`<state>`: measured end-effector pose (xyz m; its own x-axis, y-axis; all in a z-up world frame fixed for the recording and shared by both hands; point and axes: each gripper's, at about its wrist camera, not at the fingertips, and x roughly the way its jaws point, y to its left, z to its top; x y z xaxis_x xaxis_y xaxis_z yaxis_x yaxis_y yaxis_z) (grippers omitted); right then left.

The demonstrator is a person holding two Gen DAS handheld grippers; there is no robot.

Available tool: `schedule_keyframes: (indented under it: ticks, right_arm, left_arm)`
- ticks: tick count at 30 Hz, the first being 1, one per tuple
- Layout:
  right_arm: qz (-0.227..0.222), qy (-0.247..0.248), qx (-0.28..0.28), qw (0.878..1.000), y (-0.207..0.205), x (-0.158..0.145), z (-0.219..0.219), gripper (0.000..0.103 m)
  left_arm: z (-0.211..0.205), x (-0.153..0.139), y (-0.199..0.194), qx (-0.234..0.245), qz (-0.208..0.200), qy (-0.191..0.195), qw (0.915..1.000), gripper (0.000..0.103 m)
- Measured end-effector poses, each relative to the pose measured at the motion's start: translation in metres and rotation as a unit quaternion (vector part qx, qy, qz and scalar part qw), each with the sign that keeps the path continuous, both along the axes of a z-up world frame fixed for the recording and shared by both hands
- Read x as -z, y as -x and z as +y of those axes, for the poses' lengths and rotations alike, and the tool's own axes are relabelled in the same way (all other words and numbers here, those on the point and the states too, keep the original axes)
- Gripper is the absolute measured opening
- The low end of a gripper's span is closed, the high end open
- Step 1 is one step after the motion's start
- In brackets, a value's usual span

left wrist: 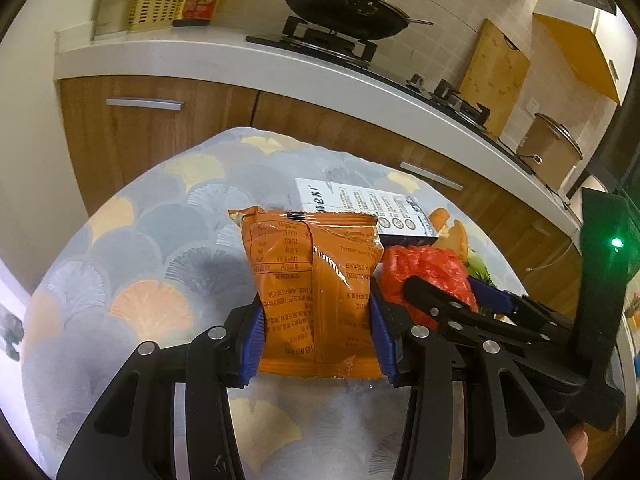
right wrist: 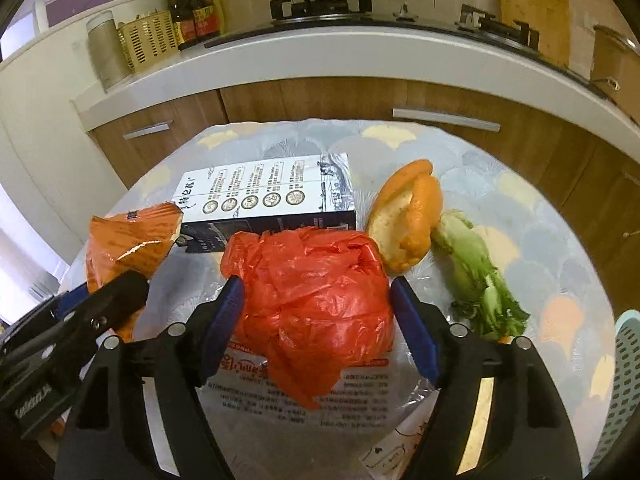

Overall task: Collect trash
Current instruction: 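Grasp the orange snack packet with left tool while right tool grasps red bag, then carry packet and red bag over the blue basket and open both tools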

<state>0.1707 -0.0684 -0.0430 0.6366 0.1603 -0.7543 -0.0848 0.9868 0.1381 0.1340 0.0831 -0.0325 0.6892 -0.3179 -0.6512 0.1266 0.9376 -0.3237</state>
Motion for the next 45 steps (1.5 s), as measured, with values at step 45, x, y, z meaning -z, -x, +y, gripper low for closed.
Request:
schedule_keyframes:
  ticks: [45]
  right_arm:
    - [-0.025, -0.016, 0.289, 0.957, 0.212, -0.015, -0.36, 0.047]
  left_arm:
    - [-0.361, 0.002, 0.093, 0.281, 0.004, -0.021, 0.9596, 0.044]
